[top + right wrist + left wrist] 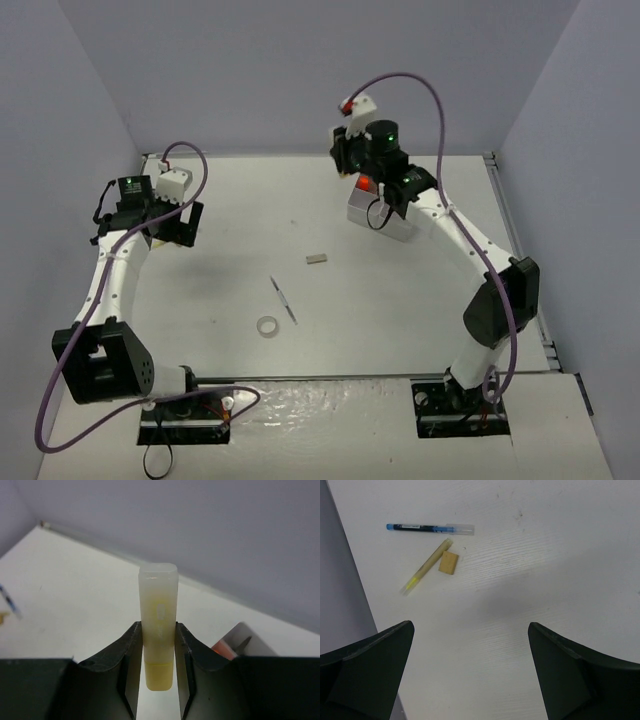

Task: Sort the stationery into containers

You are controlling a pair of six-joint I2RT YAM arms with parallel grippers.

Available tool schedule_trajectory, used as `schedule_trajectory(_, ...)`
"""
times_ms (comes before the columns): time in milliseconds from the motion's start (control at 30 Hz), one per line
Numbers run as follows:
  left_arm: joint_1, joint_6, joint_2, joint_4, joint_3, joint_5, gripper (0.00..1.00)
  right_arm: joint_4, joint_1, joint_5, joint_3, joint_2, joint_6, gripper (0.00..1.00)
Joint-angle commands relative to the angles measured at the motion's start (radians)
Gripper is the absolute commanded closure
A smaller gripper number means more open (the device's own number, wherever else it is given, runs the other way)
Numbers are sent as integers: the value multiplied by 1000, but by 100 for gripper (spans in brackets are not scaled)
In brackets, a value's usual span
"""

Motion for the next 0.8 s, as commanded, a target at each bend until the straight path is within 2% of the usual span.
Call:
schedule_trajectory(0,21,23,47,4,96,-24,3,503,-51,56,-25,81,45,100)
schedule_trajectory(167,37,37,68,12,89,-36,3,603,-96,241,26,210,5,100)
schedule_trajectory(233,49,41,71,22,84,-35,3,631,-146,246,-6,217,100,100)
schedule_trajectory(333,73,34,83,50,76,-30,3,696,-171,246,-85,202,154,100)
schedule_trajectory(467,85,13,126,68,79,-24,3,676,-170,214,-166,197,167,100)
schedule_trajectory(633,90,-14,163,53,99,-10,3,734,-173,253,-275,179,183,100)
schedule_trajectory(767,91,-16,165,54,93,-1,3,751,-178,256,-300,181,184,100)
